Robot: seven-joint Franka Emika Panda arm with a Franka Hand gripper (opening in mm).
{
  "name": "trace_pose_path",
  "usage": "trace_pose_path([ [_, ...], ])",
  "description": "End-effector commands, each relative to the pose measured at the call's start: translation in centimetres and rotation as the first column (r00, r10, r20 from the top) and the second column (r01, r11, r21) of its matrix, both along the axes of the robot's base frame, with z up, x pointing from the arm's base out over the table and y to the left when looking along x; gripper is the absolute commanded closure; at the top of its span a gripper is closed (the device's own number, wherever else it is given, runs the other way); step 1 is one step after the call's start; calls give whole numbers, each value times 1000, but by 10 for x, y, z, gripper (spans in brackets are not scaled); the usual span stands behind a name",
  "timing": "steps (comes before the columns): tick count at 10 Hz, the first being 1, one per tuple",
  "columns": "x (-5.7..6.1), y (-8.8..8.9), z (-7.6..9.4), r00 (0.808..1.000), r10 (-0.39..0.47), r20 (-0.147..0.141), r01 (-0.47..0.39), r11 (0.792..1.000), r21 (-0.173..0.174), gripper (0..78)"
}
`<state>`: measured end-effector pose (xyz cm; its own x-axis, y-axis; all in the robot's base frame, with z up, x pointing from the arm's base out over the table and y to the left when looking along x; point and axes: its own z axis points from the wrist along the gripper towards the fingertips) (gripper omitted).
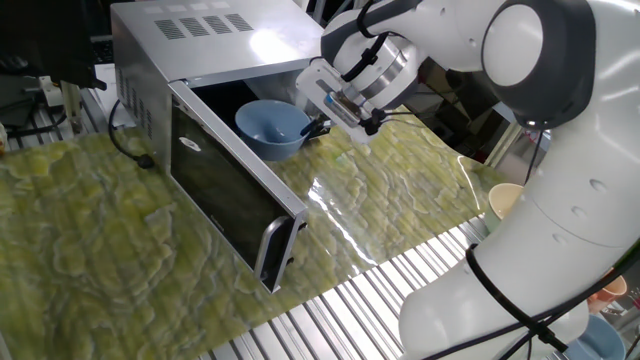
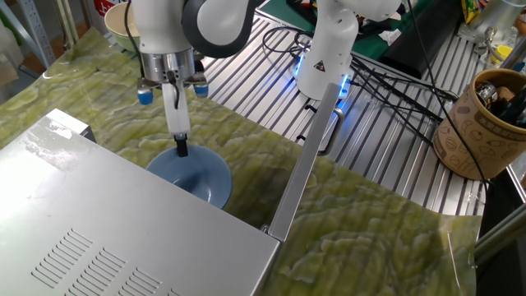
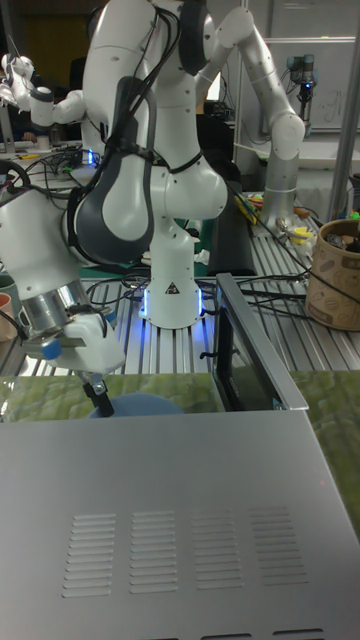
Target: Put the bowl into the microwave
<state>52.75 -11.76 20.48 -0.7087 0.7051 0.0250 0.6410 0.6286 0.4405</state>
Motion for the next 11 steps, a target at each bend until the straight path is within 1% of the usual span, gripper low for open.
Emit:
trace_pose_path([
  [1,1,12,3,997,-69,18,69,998,-4,764],
  [2,-1,15,5,994,-106,28,105,994,11,764],
  [3,-2,17,7,992,-124,31,124,992,17,764],
  [4,-5,21,9,985,-170,44,169,985,19,764],
  [5,-5,21,9,983,-180,47,179,984,23,764],
  [6,-9,25,11,968,-239,80,238,971,22,764],
  [7,-13,30,12,959,-269,93,269,963,15,764],
  [8,-15,32,14,954,-281,100,282,959,8,764],
  [9,-17,34,15,946,-301,117,303,953,7,764],
  [10,-19,36,14,937,-320,140,323,947,9,764],
  [11,-20,37,13,930,-331,158,336,942,-6,764],
])
